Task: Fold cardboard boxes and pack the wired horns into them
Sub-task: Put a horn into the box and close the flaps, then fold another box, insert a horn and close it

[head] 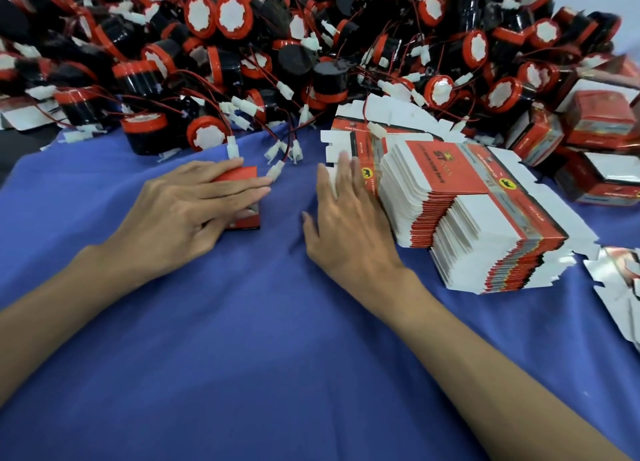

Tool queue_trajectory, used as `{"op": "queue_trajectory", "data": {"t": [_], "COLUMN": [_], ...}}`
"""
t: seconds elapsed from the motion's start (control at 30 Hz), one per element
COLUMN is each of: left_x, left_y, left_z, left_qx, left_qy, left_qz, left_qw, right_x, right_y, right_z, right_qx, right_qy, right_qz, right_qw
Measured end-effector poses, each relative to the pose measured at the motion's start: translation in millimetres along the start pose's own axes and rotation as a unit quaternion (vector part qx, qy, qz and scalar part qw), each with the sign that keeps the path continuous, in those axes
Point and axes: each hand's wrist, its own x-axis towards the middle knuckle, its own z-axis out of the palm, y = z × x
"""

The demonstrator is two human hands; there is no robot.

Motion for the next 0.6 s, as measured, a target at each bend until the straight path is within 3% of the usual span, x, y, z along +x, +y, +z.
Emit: {"op": "queue_trajectory", "data": {"t": [0.17,0.33,0.43,0.53,0.6], "left_x": [2.1,-1.0,-3.8,-3.1,-1.7], "left_y": [-1.5,2.3,-2.9,-8.0,-10.0], "left_z": [5.1,5.2,4.4,-2.2,-5.9], "left_qx": [-0.049,0.012,0.064,0.098,0.129], "left_qy": [0.034,0.036,0.042,0.002,0.012], "left_qz": [-0.025,-0.042,-0.138,-0.243,-0.238], "left_qw": [0.998,0.998,0.988,0.965,0.963], "right_x": [8.3,-0.3,-6.8,-8.8,-7.7], "right_y": [1.6,-10.4,-10.6,-2.9,-2.2], "right_z": [1.8,-2.0,-4.1,-15.2,-15.7], "right_qx": [-0.079,-0.17,-0.22,-0.2,-0.158], "right_qy": [-0.001,0.065,0.084,0.187,0.314], "right_qz": [0.082,0.046,0.032,0.02,-0.041], "right_qw": [0.994,0.982,0.971,0.962,0.935]}}
